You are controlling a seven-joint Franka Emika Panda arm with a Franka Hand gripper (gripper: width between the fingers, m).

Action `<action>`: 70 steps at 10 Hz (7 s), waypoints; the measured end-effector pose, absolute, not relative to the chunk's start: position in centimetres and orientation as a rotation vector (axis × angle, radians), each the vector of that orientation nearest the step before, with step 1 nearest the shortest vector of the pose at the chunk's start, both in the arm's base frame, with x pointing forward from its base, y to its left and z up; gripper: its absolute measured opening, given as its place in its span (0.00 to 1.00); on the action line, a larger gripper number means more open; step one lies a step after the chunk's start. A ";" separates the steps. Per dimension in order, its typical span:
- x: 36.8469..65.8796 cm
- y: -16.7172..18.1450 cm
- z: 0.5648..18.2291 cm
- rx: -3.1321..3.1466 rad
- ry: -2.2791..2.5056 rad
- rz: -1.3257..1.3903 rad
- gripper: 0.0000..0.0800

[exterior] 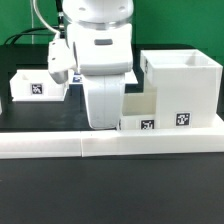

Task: Assemble drawer

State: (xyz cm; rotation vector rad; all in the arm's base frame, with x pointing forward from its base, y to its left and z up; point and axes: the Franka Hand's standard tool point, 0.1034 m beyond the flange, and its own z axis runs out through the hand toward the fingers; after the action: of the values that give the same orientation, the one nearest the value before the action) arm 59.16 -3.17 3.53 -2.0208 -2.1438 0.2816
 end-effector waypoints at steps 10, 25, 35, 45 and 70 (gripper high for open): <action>57.0 0.1 2.6 -2.183 -1.994 0.336 0.81; 54.1 -1.4 2.3 -2.104 -2.018 0.369 0.81; 55.1 -1.2 2.8 -2.162 -1.981 0.387 0.81; 58.5 -0.5 4.3 -2.124 -1.973 0.431 0.81; 54.6 -2.0 3.8 -2.091 -1.694 0.157 0.81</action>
Offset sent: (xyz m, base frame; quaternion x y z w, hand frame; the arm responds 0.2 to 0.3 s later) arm -0.0162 0.0143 -0.0072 -0.0001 0.0051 0.0238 0.9997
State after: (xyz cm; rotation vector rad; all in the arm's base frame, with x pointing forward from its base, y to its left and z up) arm 54.65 -2.02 3.85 -2.0907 -1.6940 0.1568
